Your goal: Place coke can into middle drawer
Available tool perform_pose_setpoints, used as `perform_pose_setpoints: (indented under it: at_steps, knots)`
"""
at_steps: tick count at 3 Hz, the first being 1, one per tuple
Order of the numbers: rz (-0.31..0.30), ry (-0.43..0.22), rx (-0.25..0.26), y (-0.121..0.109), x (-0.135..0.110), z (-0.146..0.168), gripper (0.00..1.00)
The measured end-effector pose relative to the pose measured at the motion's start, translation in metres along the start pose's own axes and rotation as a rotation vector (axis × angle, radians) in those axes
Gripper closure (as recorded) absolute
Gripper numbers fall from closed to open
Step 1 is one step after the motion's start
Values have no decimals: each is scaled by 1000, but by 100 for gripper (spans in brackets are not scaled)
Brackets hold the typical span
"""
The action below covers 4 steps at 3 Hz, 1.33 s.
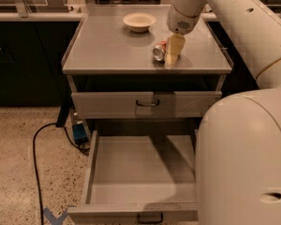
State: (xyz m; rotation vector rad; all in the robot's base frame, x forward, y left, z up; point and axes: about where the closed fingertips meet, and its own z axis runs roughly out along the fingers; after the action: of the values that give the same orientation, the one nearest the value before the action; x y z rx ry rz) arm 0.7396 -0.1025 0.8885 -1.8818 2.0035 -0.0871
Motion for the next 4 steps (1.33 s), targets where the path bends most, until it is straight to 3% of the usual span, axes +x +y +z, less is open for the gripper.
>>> perform_pose_setpoints:
  at_steps: [1, 2, 4]
  knots:
    - [51, 12, -53, 7, 23, 48, 0]
    - [51, 12, -53, 7, 23, 48, 0]
    - [-12, 44, 41, -11, 11, 24, 0]
